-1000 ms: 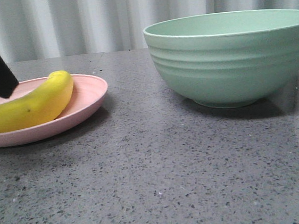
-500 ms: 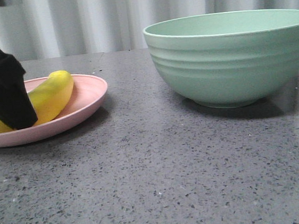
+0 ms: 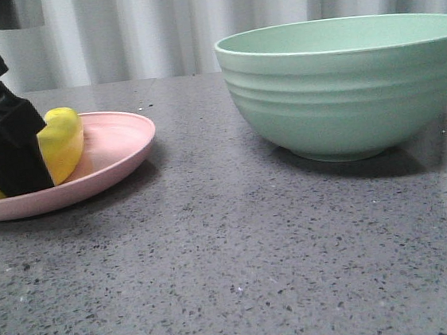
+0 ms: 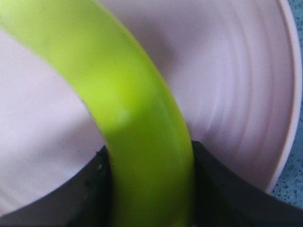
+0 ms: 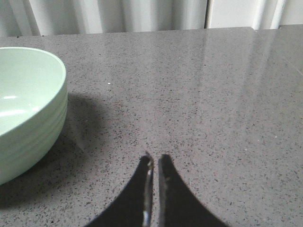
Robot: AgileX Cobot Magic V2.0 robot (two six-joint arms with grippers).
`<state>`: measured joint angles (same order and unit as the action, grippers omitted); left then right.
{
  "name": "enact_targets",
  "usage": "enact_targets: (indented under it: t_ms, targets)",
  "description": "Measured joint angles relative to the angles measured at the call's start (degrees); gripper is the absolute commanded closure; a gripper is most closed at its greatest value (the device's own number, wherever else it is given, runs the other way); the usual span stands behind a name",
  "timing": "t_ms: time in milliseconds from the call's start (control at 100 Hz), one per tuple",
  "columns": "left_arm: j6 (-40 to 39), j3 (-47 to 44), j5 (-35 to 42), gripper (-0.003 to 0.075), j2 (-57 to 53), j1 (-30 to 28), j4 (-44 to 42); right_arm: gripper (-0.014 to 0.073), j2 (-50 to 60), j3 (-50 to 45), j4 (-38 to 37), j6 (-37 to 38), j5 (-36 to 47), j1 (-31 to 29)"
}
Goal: Transfer banana from pink plate to green bowl
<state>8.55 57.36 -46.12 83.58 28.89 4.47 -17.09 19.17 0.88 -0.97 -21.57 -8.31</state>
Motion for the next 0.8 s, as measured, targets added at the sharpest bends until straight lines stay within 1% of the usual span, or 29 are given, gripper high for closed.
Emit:
enact_targets:
  t_ms: [50, 140, 260, 330, 480, 620, 670, 720, 790, 800]
  targets:
    - [-0.01, 0.00, 0.00, 0.0686, 0.00, 0.00, -0.02, 0.0657, 0.00, 0.00, 0.00, 0.00, 0.13, 0.00]
    - [-0.01, 0.36, -0.32, 0.0742, 0.00, 0.00, -0.12, 0.0657, 0.00, 0.00, 0.00, 0.00, 0.52, 0.00]
    - [-0.01, 2.37, -1.17, 0.0741, 0.09, 0.00, -0.21, 0.0657, 0.00, 1.27, 0.00, -0.04, 0.32, 0.33]
    - [-0.01, 4.28, -2.46, 0.0741, 0.09, 0.00, -0.21, 0.0657, 0.00, 3.30, 0.00, -0.04, -1.15, 0.95]
    - [0.03, 9.59, -6.19, 0.0740, 0.09, 0.82, -0.10, 0.0657, -2.06, 9.24, 0.15, -0.28, -7.40, 3.99]
    - [1.92, 13.43, -7.55, 0.0740, 0.09, 4.47, 0.68, 0.0652, -7.21, 15.36, 2.53, -0.41, -13.50, 7.77]
    - [2.61, 14.64, -7.62, 0.0741, 0.09, 6.14, 1.06, 0.0632, -9.53, 17.43, 3.68, -0.41, -15.23, 9.43]
    - [2.85, 15.75, -7.77, 0.0741, 0.09, 7.91, 1.31, 0.0587, -11.98, 19.71, 5.02, -0.41, -16.61, 11.31]
    - [3.06, 17.12, -8.04, 0.0741, 0.09, 10.37, 1.55, 0.0478, -15.65, 22.30, 6.31, -0.41, -18.03, 14.39]
    - [3.06, 17.37, -8.02, 0.0741, 0.09, 10.84, 1.55, 0.0452, -16.02, 22.54, 6.43, -0.41, -18.06, 15.03]
